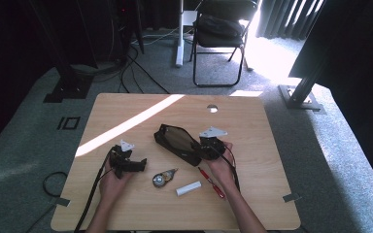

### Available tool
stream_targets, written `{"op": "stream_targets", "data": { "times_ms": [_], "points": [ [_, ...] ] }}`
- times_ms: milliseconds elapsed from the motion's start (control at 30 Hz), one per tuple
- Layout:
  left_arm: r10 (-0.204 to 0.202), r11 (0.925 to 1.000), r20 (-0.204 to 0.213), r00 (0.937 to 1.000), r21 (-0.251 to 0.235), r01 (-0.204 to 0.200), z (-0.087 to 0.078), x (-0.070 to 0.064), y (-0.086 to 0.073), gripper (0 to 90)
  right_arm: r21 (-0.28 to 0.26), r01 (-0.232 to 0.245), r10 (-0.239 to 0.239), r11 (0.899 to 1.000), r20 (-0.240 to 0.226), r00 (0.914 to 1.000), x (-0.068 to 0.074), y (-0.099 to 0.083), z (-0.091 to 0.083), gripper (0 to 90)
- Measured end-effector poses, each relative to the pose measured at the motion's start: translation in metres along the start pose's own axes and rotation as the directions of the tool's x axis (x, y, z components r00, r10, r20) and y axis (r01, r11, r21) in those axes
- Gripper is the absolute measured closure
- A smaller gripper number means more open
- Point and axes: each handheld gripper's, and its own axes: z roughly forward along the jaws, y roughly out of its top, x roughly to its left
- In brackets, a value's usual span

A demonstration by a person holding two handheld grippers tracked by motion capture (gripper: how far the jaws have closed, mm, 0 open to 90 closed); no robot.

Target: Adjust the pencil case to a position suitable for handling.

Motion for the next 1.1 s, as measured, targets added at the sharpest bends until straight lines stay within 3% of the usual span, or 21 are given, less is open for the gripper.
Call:
{"op": "stream_targets", "data": {
  "times_ms": [200, 433, 767, 1000, 1100],
  "points": [
    [0.0, 1.0, 0.0, 1.0, 0.0, 0.0, 0.0, 0.0, 0.0, 2.3, 0.053, 0.029, -0.031, 0.998, 0.031, 0.999, -0.004, -0.003, 0.015, 67.5],
    [0.0, 1.0, 0.0, 1.0, 0.0, 0.0, 0.0, 0.0, 0.0, 2.3, 0.074, 0.041, -0.045, 0.996, 0.059, 0.9973, -0.016, -0.008, 0.012, 73.1],
    [0.002, 1.0, 0.0, 1.0, 0.001, -0.002, 0.0, 0.0, 0.0, 2.3, 0.078, 0.066, -0.072, 0.995, 0.075, 0.9946, -0.032, -0.021, -0.002, 75.4],
    [0.002, 1.0, 0.0, 1.0, 0.0, -0.002, 0.0, 0.0, 0.0, 2.3, 0.073, 0.16, -0.166, 0.984, 0.077, 0.9832, -0.033, -0.031, -0.016, 74.3],
    [0.002, 1.0, 0.0, 1.0, 0.001, -0.002, 0.0, 0.0, 0.0, 2.3, 0.075, 0.172, -0.177, 0.982, 0.071, 0.9817, -0.033, -0.033, -0.02, 73.6]
  ]
}}
